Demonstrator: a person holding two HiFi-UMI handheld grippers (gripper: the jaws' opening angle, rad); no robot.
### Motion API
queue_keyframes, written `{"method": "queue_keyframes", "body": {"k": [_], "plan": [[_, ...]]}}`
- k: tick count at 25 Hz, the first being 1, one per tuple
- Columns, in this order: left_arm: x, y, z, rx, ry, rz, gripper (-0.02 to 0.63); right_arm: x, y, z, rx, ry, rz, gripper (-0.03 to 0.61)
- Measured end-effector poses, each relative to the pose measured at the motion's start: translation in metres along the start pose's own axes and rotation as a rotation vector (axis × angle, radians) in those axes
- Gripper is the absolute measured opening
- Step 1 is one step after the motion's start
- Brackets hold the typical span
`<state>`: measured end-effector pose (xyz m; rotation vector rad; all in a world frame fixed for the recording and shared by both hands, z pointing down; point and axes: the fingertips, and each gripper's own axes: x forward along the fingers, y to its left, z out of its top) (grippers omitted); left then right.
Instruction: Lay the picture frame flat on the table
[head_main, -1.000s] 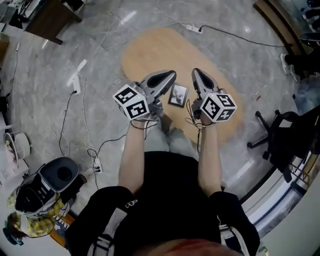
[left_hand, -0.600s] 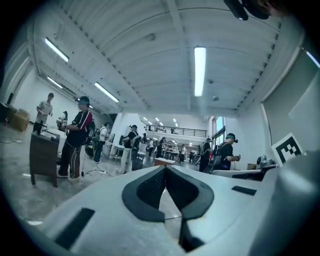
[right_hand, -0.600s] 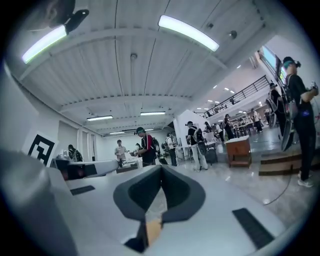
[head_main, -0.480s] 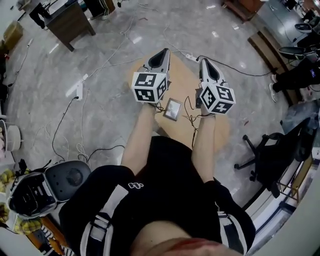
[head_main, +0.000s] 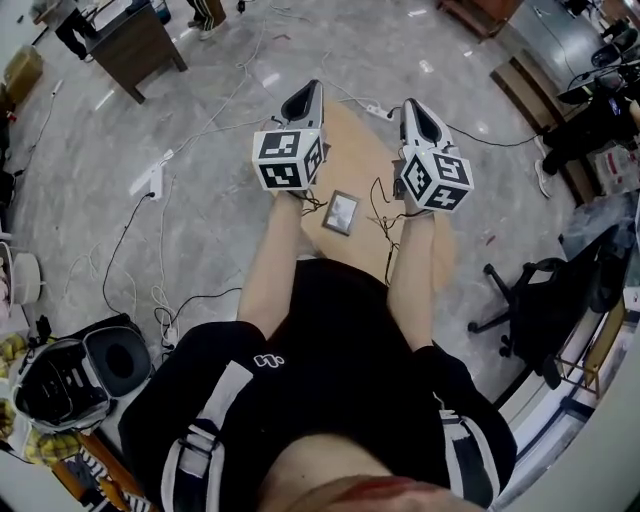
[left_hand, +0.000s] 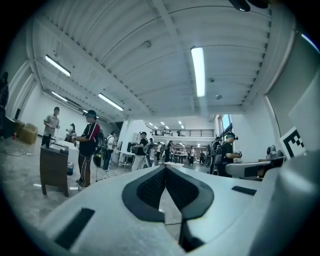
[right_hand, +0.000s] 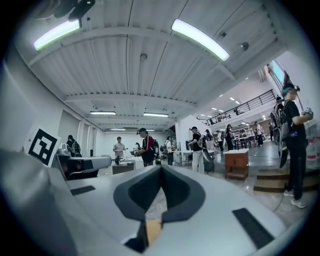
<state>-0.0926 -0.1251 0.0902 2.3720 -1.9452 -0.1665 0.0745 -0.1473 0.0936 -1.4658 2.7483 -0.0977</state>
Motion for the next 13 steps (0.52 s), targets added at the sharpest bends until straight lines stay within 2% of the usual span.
{"method": "queue_keyframes", "body": {"k": [5, 13], "plan": [[0.005, 0.002, -0.004, -0.009, 0.008, 0.005, 0.008, 0.002, -0.004, -0.002, -0.017, 0.01, -0.002, 0.011], [0.017, -0.008, -0.009, -0.02, 0.018, -0.012, 0.008, -0.007, -0.034, 0.0, -0.017, 0.016, -0.038, 0.011]]}}
